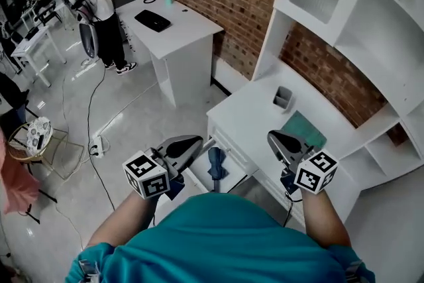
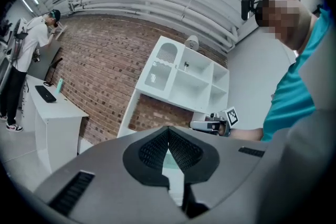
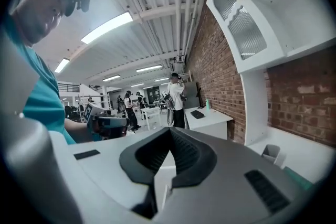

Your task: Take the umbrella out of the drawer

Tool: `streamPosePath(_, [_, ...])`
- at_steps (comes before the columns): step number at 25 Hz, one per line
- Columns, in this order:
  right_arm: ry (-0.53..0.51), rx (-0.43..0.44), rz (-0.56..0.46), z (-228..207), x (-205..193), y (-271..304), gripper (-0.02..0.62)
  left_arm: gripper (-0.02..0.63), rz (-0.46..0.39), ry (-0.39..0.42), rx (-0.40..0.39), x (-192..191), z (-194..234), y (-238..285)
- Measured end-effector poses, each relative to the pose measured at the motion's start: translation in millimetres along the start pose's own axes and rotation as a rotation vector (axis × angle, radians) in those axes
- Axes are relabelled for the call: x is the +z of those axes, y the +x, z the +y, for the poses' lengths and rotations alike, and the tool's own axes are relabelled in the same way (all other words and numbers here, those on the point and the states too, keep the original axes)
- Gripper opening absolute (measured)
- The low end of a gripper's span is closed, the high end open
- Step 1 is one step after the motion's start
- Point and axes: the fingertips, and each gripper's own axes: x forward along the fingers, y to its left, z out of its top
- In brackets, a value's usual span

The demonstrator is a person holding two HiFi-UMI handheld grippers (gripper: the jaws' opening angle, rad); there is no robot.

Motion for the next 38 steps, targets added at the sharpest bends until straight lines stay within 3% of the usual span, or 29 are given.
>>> streamPosePath(6, [0.008, 0.088, 0.007, -63, 6, -19, 0.021, 0.014, -0.017, -0.026, 0.072, -2, -14, 68])
streamPosePath(10, [0.044, 0.119, 0.021, -82, -13, -10, 0.021, 0.014, 0.029, -0.025, 0.098, -13, -13, 85])
streamPosePath(15, [0.072, 0.112, 0.033, -74, -32, 18, 0.021, 0.014, 0.055, -0.015, 0.096, -21, 17, 74])
streamPosePath(23, [0.141, 0.002, 0.126, -45, -74, 98, 0.025, 0.014, 0.126, -0.015, 0.019, -50, 100, 36])
streamPosePath(28, [0.222, -0.005, 0.255, -39, -138, 155, 0.086, 0.014, 0.124, -0.044, 0.051, -81, 140, 21])
streamPosePath(32, [0.302, 0.001, 0.386, -30, -217, 193, 0.134, 0.014, 0.132, -0.122, 0.115, -132, 158, 0])
streamPosePath(38, [0.436, -0.129, 0.552, -40, -356, 225, 0.214, 0.014, 0.193, -0.190, 0.150, -214, 177, -20])
